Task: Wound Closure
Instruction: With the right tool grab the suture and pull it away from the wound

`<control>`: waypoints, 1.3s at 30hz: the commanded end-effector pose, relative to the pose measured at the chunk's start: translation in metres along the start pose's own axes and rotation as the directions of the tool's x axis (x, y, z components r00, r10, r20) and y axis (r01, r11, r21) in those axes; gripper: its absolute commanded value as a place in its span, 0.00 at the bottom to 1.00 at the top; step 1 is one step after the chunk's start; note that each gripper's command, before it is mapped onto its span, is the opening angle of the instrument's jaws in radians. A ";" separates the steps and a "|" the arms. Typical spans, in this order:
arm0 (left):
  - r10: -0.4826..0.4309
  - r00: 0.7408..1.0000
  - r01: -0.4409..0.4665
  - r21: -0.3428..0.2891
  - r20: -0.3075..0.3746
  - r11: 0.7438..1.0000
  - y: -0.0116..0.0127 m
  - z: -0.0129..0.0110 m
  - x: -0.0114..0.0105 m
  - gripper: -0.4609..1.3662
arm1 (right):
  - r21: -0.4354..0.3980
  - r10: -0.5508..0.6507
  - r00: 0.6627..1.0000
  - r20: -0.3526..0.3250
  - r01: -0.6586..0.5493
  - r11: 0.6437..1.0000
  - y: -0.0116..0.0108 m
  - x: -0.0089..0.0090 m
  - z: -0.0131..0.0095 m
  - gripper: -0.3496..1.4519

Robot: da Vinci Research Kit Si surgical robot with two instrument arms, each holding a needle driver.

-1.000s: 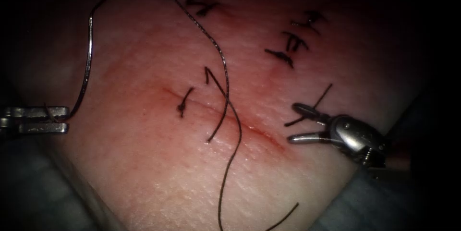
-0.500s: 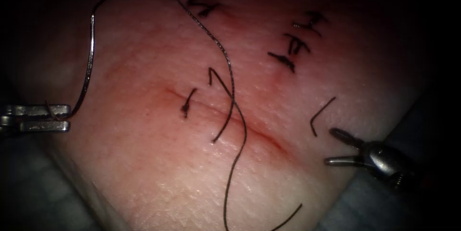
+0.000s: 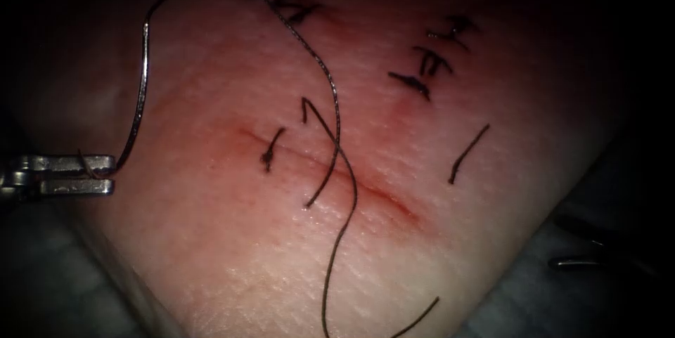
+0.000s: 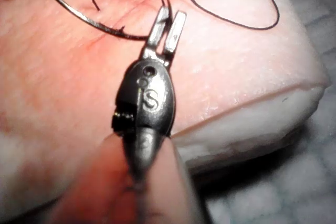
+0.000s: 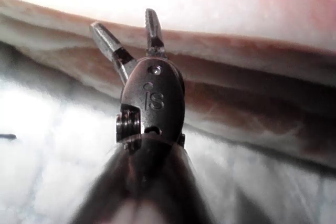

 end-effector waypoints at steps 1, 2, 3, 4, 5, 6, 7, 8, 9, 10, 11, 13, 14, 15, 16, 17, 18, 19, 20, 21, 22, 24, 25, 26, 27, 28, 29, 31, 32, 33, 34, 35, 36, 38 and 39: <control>-0.001 1.000 0.001 -0.010 0.000 1.000 0.0000 0.0000 0.0002 0.06 | 0.018 -0.007 1.000 -0.009 0.007 1.000 -0.0007 0.0020 0.0005 0.60; -0.002 1.000 0.002 -0.010 0.000 1.000 0.0000 0.0000 0.0002 0.06 | 0.033 -0.019 1.000 -0.013 0.019 0.999 -0.0011 0.0032 0.0010 0.60; -0.002 1.000 0.002 -0.010 0.000 1.000 0.0000 0.0000 0.0003 0.06 | 0.050 -0.022 1.000 -0.018 0.023 0.998 -0.0017 0.0047 0.0016 0.59; -0.002 1.000 0.003 -0.011 0.000 1.000 0.0000 0.0000 0.0003 0.06 | 0.055 -0.027 0.999 -0.019 0.028 0.998 -0.0021 0.0054 0.0020 0.59; -0.003 1.000 0.003 -0.011 0.001 1.000 0.0000 -0.0001 0.0004 0.06 | 0.066 -0.030 0.999 -0.022 0.031 0.997 -0.0025 0.0064 0.0026 0.59; -0.003 1.000 0.003 -0.011 0.001 1.000 -0.0001 -0.0001 0.0004 0.06 | 0.077 -0.041 0.999 -0.027 0.043 0.996 -0.0033 0.0078 0.0038 0.59; -0.003 1.000 0.003 -0.011 0.001 1.000 -0.0001 -0.0001 0.0004 0.06 | 0.084 -0.042 0.999 -0.030 0.045 0.995 -0.0036 0.0083 0.0043 0.59; -0.004 1.000 0.004 -0.011 0.001 1.000 -0.0001 0.0000 0.0005 0.06 | 0.100 -0.051 0.998 -0.039 0.055 0.993 -0.0042 0.0094 0.0056 0.59; -0.004 1.000 0.004 -0.011 0.001 1.000 -0.0001 0.0000 0.0005 0.06 | 0.106 -0.053 0.998 -0.043 0.057 0.993 -0.0045 0.0099 0.0064 0.59; -0.004 1.000 0.004 -0.011 0.001 1.000 -0.0001 0.0000 0.0005 0.06 | 0.110 -0.057 0.997 -0.047 0.062 0.992 -0.0047 0.0102 0.0070 0.58; -0.004 1.000 0.004 -0.011 0.001 1.000 0.0000 -0.0001 0.0005 0.06 | 0.117 -0.059 0.997 -0.053 0.065 0.991 -0.0048 0.0107 0.0081 0.58; -0.004 1.000 0.004 -0.010 0.001 1.000 0.0000 -0.0001 0.0005 0.06 | 0.122 -0.069 0.996 -0.065 0.076 0.990 -0.0047 0.0110 0.0097 0.56; -0.004 1.000 0.004 -0.010 0.001 1.000 0.0001 -0.0001 0.0005 0.06 | 0.130 -0.075 0.995 -0.065 0.083 0.988 -0.0045 0.0111 0.0113 0.55; -0.004 1.000 0.004 -0.010 0.001 1.000 0.0001 -0.0001 0.0005 0.06 | 0.132 -0.077 0.995 -0.063 0.084 0.988 -0.0045 0.0110 0.0119 0.55; -0.004 1.000 0.004 -0.010 0.001 1.000 0.0001 -0.0001 0.0005 0.06 | 0.134 -0.080 0.995 -0.060 0.088 0.987 -0.0043 0.0108 0.0132 0.54; -0.004 1.000 0.004 -0.010 0.001 1.000 0.0002 -0.0002 0.0006 0.06 | 0.137 -0.094 0.994 -0.048 0.099 0.986 -0.0040 0.0103 0.0149 0.52; -0.005 1.000 0.005 -0.010 0.001 1.000 0.0002 -0.0002 0.0006 0.06 | 0.137 -0.097 0.994 -0.045 0.102 0.985 -0.0039 0.0101 0.0155 0.51; -0.005 1.000 0.005 -0.011 0.001 1.000 0.0002 -0.0002 0.0006 0.06 | 0.137 -0.108 0.993 -0.041 0.113 0.984 -0.0037 0.0097 0.0165 0.49; -0.005 1.000 0.005 -0.011 0.001 1.000 0.0001 -0.0003 0.0006 0.06 | 0.136 -0.115 0.993 -0.040 0.119 0.984 -0.0035 0.0091 0.0177 0.47; -0.005 1.000 0.005 -0.012 0.001 1.000 0.0001 -0.0003 0.0006 0.06 | 0.132 -0.120 0.992 -0.044 0.125 0.983 -0.0034 0.0087 0.0185 0.46; -0.011 1.000 0.011 -0.013 0.001 1.000 0.0001 -0.0003 0.0007 0.06 | 0.129 -0.125 0.991 -0.047 0.130 0.983 -0.0033 0.0083 0.0193 0.45; -0.012 1.000 0.012 -0.013 0.001 1.000 0.0000 -0.0003 0.0007 0.06 | 0.124 -0.138 0.990 -0.035 0.141 0.982 -0.0033 0.0072 0.0211 0.42; -0.012 1.000 0.012 -0.013 0.001 1.000 0.0000 -0.0003 0.0007 0.06 | 0.122 -0.142 0.989 -0.032 0.145 0.982 -0.0033 0.0068 0.0218 0.41; -0.012 1.000 0.012 -0.013 0.001 1.000 0.0000 -0.0003 0.0007 0.06 | 0.123 -0.147 0.989 -0.026 0.149 0.981 -0.0033 0.0065 0.0224 0.41; -0.012 1.000 0.012 -0.013 0.001 1.000 0.0000 -0.0003 0.0007 0.06 | 0.123 -0.152 0.988 -0.023 0.154 0.980 -0.0033 0.0061 0.0230 0.41; -0.012 1.000 0.012 -0.013 0.001 1.000 0.0000 -0.0003 0.0007 0.06 | 0.121 -0.156 0.988 -0.022 0.157 0.980 -0.0034 0.0058 0.0236 0.41; -0.012 1.000 0.012 -0.013 0.001 1.000 0.0000 -0.0003 0.0007 0.06 | 0.121 -0.156 0.987 -0.022 0.158 0.980 -0.0034 0.0057 0.0237 0.41; -0.012 1.000 0.012 -0.013 0.001 1.000 0.0000 -0.0004 0.0007 0.06 | 0.122 -0.161 0.987 -0.026 0.163 0.979 -0.0036 0.0054 0.0244 0.40; -0.012 1.000 0.012 -0.013 0.001 1.000 0.0000 -0.0004 0.0007 0.06 | 0.124 -0.162 0.987 -0.024 0.164 0.979 -0.0038 0.0054 0.0246 0.40; -0.012 1.000 0.012 -0.013 0.001 1.000 0.0000 -0.0004 0.0007 0.06 | 0.124 -0.162 0.987 -0.025 0.164 0.979 -0.0038 0.0054 0.0246 0.40; -0.012 1.000 0.012 -0.014 0.001 1.000 0.0000 -0.0004 0.0007 0.06 | 0.124 -0.162 0.986 -0.025 0.164 0.979 -0.0040 0.0054 0.0248 0.40; -0.012 1.000 0.012 -0.014 0.001 1.000 0.0000 -0.0004 0.0007 0.06 | 0.124 -0.162 0.986 -0.026 0.164 0.979 -0.0042 0.0054 0.0250 0.40; -0.012 1.000 0.012 -0.014 0.001 1.000 0.0000 -0.0004 0.0007 0.06 | 0.123 -0.162 0.986 -0.026 0.164 0.979 -0.0043 0.0054 0.0251 0.40; -0.012 1.000 0.012 -0.014 0.001 1.000 -0.0001 -0.0004 0.0007 0.06 | 0.126 -0.165 0.986 -0.024 0.167 0.978 -0.0048 0.0053 0.0256 0.40; -0.012 1.000 0.012 -0.014 0.001 1.000 -0.0001 -0.0004 0.0007 0.06 | 0.129 -0.166 0.986 -0.022 0.168 0.977 -0.0049 0.0052 0.0258 0.40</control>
